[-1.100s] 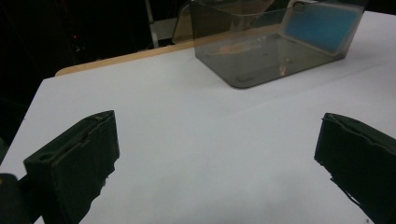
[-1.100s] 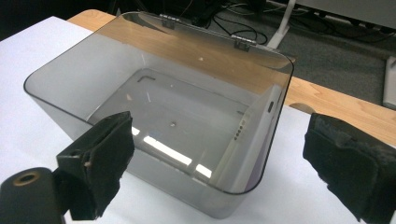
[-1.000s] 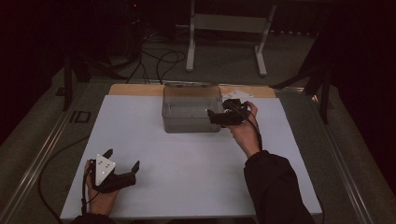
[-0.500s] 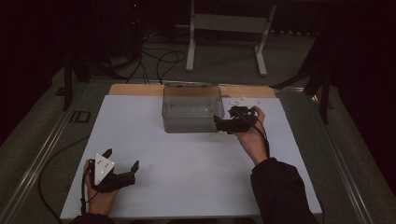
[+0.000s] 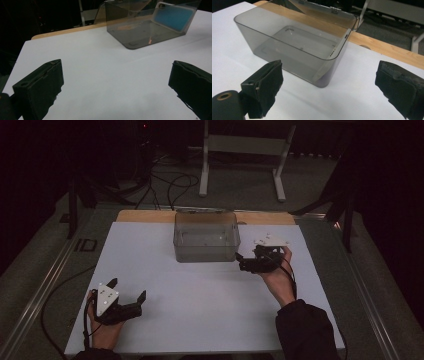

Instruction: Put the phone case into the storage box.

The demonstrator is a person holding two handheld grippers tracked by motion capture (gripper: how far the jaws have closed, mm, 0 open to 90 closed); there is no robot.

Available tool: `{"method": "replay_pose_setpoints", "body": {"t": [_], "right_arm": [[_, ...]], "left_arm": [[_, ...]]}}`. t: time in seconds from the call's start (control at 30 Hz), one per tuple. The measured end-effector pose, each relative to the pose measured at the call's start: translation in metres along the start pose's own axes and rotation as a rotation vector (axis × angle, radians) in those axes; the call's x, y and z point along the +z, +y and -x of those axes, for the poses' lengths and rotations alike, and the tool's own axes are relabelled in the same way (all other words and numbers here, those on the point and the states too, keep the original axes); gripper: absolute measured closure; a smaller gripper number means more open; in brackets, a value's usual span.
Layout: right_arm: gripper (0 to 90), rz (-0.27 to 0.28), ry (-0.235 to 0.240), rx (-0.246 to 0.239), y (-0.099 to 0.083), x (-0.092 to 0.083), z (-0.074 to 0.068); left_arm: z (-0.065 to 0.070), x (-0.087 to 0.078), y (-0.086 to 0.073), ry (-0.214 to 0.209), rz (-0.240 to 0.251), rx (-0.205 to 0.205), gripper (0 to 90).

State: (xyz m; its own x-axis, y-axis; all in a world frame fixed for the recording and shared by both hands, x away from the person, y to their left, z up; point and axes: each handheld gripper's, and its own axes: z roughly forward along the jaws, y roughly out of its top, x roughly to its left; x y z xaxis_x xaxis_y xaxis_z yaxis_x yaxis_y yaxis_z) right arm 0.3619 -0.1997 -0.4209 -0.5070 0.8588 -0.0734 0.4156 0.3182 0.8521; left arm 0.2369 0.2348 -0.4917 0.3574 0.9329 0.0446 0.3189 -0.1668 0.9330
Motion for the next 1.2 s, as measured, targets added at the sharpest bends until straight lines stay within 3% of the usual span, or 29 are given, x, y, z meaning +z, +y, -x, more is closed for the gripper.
{"method": "replay_pose_setpoints", "body": {"t": [0.27,0.33,0.6,0.77,1.03,1.07,1.1,1.2], "right_arm": [[7.9,-0.007,-0.007,0.007,-0.015,-0.013,0.002],[7.9,-0.020,-0.033,-0.028,-0.022,-0.020,0.000],[8.0,0.010,-0.030,-0.069,-0.031,-0.036,-0.005],[8.0,0.022,-0.026,-0.020,-0.047,-0.039,0.002],[8.0,0.047,-0.013,0.013,-0.065,-0.049,0.007],[8.0,0.058,-0.010,0.014,-0.067,-0.050,0.007],[8.0,0.110,0.003,0.028,-0.073,-0.055,0.007],[8.0,0.127,0.001,0.041,-0.082,-0.060,0.008]], "left_arm": [[-0.003,-0.001,0.003,-0.016,-0.003,-0.003,0.5],[-0.004,-0.001,0.003,-0.020,-0.005,-0.004,0.5],[-0.006,-0.001,0.005,-0.028,0.000,-0.013,0.6],[-0.007,-0.001,0.005,-0.032,0.002,-0.017,0.6],[-0.007,-0.002,0.005,-0.039,0.014,-0.015,0.5],[-0.007,-0.002,0.005,-0.040,0.015,-0.012,0.5],[-0.007,-0.002,0.006,-0.042,0.016,-0.011,0.5],[-0.007,-0.003,0.006,-0.046,0.019,-0.007,0.5]]}}
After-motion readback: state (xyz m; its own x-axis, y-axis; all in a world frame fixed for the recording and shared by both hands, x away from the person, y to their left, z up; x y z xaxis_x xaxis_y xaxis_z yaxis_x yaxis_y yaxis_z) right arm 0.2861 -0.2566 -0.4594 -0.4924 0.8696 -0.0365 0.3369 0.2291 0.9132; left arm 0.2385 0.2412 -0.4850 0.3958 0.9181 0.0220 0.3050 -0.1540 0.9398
